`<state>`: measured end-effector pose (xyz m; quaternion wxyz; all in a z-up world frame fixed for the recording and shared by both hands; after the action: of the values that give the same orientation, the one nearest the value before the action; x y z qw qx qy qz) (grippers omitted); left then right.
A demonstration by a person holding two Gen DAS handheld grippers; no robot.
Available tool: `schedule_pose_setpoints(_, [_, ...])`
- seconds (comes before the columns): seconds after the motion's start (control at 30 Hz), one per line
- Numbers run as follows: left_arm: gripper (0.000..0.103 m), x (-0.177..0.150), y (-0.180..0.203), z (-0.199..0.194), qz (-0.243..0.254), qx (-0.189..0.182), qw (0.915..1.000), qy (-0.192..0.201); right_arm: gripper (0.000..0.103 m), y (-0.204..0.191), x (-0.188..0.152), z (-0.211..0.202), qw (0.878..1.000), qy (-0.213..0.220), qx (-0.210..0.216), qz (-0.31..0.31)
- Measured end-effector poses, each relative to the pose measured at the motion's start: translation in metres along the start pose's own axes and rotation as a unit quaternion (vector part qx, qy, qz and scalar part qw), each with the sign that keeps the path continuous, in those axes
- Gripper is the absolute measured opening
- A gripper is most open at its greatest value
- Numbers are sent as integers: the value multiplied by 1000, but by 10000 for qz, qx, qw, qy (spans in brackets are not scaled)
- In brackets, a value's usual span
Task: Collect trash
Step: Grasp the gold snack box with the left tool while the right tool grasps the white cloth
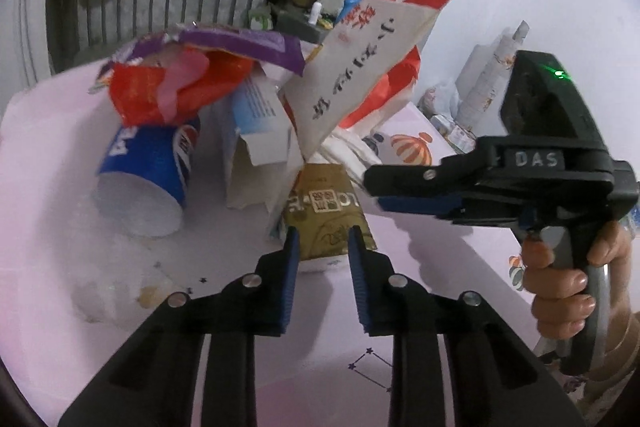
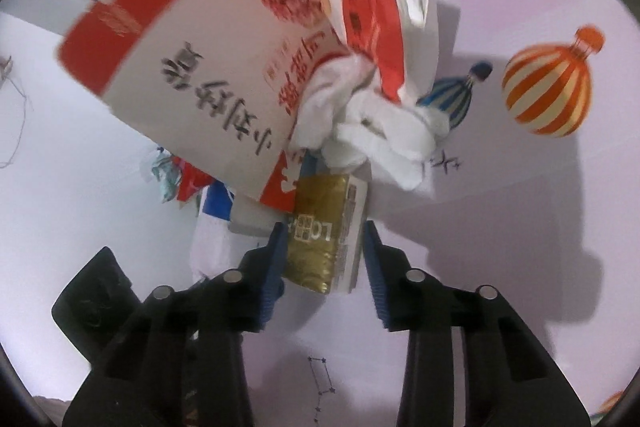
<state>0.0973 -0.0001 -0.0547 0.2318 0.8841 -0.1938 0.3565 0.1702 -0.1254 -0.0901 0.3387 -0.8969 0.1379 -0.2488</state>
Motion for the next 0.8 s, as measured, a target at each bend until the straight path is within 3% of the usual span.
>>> schedule_pose_setpoints(0.2, [23,-6,18,5,201,-171,9996,-85,20,10,-15,1,9993,-259,208,194])
schedule_pose_setpoints(0.33, [23,-5,25,0,279,-91,9996,-10,21,10,-12,-21,9998,167,-106,-83])
schedule_pose_setpoints(0.4, [23,-3,25,-2,341,85,9993,82,27,3,-4,-35,9961,552,-494,-474])
schedule_pose_setpoints(0.5, [23,1,20,-1,278,306,9990,153,54,-4,8,-42,9870,939,-963,-880])
schedule_pose_setpoints(0.67, [23,6,13,6,147,538,9983,154,54,-8,27,-15,9783,891,-1311,-1333])
schedule_pose_setpoints(0.7, [23,6,13,7,148,574,9981,141,53,-5,30,-9,9778,816,-1376,-1355])
schedule_pose_setpoints(0.77, [23,5,13,10,156,605,9980,116,42,1,32,7,9774,592,-1516,-1351])
schedule_pose_setpoints(0.8, [23,5,14,12,166,627,9979,91,31,4,31,12,9789,460,-1527,-1282])
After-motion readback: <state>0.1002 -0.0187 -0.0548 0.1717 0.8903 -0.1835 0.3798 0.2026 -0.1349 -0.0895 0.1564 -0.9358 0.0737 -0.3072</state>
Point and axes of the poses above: each gripper's, at about its wrist camera, not at the fingertips, and z roughly the way its jaws point, y to its right, x to its top, the point moved 2 cm from there along z, roughly the way its jaws point, and after that the axes turned 5 degrees about y, right-handed, at the moved point
